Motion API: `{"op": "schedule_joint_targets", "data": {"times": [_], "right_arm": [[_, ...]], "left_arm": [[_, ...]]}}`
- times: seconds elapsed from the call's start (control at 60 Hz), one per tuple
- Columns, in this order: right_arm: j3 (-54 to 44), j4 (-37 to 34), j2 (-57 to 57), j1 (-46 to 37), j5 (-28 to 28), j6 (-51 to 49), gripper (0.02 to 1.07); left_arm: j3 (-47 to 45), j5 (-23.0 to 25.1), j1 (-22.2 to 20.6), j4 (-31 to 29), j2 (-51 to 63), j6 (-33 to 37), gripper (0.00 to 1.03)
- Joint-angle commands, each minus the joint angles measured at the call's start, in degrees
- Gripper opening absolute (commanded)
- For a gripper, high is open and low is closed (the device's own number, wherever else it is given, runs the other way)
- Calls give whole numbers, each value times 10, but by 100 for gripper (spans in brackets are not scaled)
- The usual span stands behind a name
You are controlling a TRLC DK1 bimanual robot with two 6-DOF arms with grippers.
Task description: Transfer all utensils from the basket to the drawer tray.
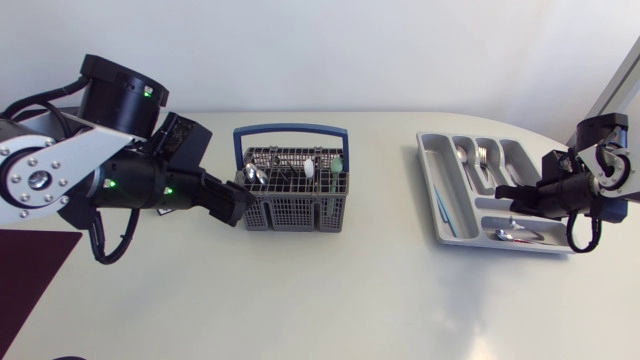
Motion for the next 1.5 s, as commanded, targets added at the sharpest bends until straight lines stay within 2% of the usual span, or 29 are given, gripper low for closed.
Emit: {"op": "schedule_joint_targets", "data": {"times": [0.0, 0.033, 0.1, 0.217, 0.35, 0.6, 0.833, 1.033, 1.2, 1.3, 1.483], "right_arm": [[12, 2, 28, 10, 0, 20, 54], [13, 2, 34, 13, 3, 20, 63], [11, 4, 33, 15, 3, 19, 75], [-8, 14, 1, 15, 1, 8, 84], [-42, 28, -57, 18, -24, -7, 84], [-72, 24, -111, 57, -54, -18, 87], [-58, -28, -154, 99, -84, -15, 87], [-56, -34, -163, 141, -83, -1, 87], [-55, -33, -159, 158, -79, -1, 87], [-57, -30, -150, 162, -78, -1, 87], [-68, -14, -135, 172, -74, -1, 87]], "left_arm": [[0, -5, -3, -5, -2, -1, 90], [0, -5, -3, -4, 0, -1, 90], [0, -5, -3, 0, 2, -1, 90], [0, -5, -5, 6, 6, -1, 90], [5, -5, -14, 12, 10, -3, 90], [33, -4, -57, 33, 57, -20, 90], [86, -4, -65, 53, 115, -35, 90], [137, -1, -69, 74, 187, -41, 77], [189, -1, -68, 76, 243, -42, 77], [214, 6, -61, 76, 269, -43, 70], [234, 17, -61, 82, 296, -39, 69]]}}
